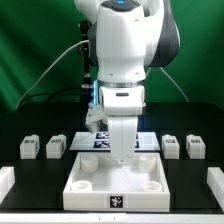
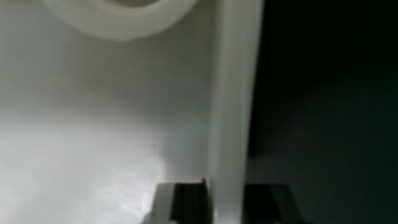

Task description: Assemble one leg

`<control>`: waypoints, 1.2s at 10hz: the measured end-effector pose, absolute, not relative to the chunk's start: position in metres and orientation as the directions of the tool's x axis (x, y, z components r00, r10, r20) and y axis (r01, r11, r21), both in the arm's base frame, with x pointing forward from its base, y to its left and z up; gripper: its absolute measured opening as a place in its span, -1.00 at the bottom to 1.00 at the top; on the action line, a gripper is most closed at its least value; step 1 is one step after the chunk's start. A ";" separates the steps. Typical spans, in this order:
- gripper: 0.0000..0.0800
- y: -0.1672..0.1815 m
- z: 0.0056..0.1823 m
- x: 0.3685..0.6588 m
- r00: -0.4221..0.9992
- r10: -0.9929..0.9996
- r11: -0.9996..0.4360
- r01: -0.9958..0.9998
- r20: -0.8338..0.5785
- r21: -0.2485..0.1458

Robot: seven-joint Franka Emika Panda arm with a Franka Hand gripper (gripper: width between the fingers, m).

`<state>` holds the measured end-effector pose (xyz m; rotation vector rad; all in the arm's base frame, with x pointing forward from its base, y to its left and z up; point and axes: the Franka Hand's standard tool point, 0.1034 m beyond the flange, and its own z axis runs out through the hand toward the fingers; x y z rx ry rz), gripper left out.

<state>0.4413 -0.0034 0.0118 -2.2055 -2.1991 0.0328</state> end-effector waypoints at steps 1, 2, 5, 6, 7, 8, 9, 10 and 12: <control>-0.85 -0.004 0.012 0.442 0.003 1.000 -0.003 0.999 0.004 -0.033; -0.85 -0.004 0.012 0.442 0.003 1.000 -0.003 0.999 0.004 -0.033; -0.85 -0.004 0.012 0.442 0.003 1.000 -0.003 0.999 0.004 -0.033; -0.85 -0.004 0.012 0.442 0.003 1.000 -0.003 0.999 0.004 -0.033; -0.85 -0.004 0.012 0.442 0.003 1.000 -0.003 0.999 0.004 -0.033; -0.85 -0.004 0.012 0.442 0.003 1.000 -0.003 0.999 0.004 -0.033; -0.85 -0.002 0.013 0.443 0.002 1.000 -0.002 1.000 0.004 -0.030; -0.85 0.008 0.016 0.452 -0.010 1.000 0.010 1.000 0.009 -0.016; -0.85 0.036 0.014 0.469 -0.041 0.999 0.041 0.999 0.031 0.000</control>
Offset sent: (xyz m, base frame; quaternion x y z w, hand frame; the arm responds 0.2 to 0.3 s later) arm 0.0000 0.0000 0.0000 0.0000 0.0000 0.0000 1.0000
